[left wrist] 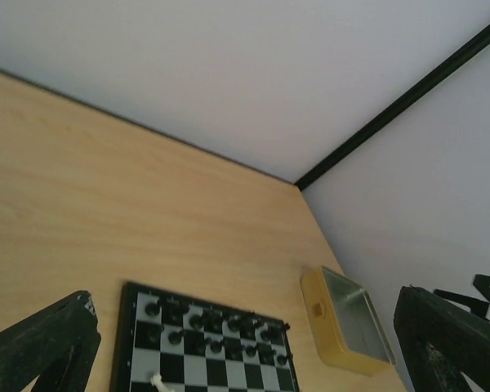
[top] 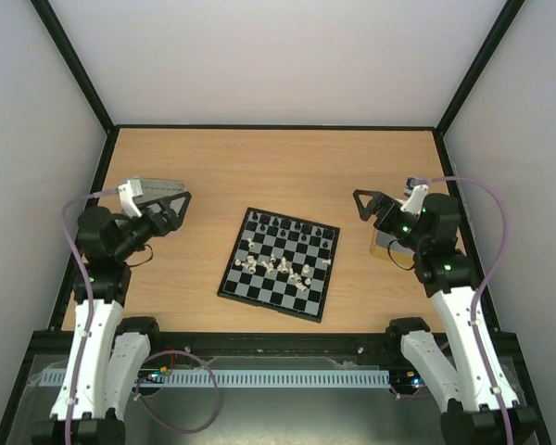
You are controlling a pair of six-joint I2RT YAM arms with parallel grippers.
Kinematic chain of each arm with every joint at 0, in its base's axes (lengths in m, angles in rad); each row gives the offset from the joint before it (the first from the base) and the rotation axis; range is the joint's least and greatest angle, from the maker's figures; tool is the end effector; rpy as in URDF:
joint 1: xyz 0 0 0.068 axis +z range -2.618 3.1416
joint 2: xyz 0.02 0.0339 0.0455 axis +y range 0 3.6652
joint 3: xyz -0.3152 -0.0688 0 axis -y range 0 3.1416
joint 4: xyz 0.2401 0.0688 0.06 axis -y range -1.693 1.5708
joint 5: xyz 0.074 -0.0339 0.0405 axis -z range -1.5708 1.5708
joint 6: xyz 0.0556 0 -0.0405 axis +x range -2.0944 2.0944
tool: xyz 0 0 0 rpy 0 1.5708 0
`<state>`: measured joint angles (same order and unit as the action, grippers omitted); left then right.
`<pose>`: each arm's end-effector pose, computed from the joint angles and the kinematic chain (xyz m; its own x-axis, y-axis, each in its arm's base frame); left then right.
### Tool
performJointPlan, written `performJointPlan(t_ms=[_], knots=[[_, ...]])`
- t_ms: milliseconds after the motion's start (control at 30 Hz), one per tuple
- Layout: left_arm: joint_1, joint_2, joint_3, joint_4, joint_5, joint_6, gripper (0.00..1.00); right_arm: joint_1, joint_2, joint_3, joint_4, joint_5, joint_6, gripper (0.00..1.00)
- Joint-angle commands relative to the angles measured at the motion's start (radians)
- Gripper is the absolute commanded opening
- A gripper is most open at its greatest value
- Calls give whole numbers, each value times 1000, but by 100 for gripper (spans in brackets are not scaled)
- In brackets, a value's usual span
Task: Set up the chess pieces on the board
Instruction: Pick up the chess piece from the chessboard.
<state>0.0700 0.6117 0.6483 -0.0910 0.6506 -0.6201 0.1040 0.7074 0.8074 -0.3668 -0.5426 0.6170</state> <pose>0.1198 -0.0254 0.3568 -0.3624 -0.4889 -0.7935 0.4142 0.6782 -0.6071 0.1270 0.0421 0.3699 -0.5519 0.4406 -0.7080 -0.3249 0.6684 0.6692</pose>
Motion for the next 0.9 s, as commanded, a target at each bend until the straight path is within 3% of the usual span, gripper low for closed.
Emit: performJointPlan(t_ms=[0,200,333,467,700,867], knots=[[-40,66,-56,153,75,-49,100,-4,65,-66,62,-96,12,93],[-162,213,-67,139,-30,-53,100,33,182,-119,85,-94,55,82],[-230,291,-88,173,-78,-81,100,123,256,-117,71,-20,63,76],[-285,335,-99,171,-134,-98,98,236,319,-111,44,55,88,64],[-339,322,-118,151,-195,-99,96,431,320,-142,-34,267,129,46],[-343,257,-144,117,-224,-93,96,526,349,-160,-69,367,150,46]])
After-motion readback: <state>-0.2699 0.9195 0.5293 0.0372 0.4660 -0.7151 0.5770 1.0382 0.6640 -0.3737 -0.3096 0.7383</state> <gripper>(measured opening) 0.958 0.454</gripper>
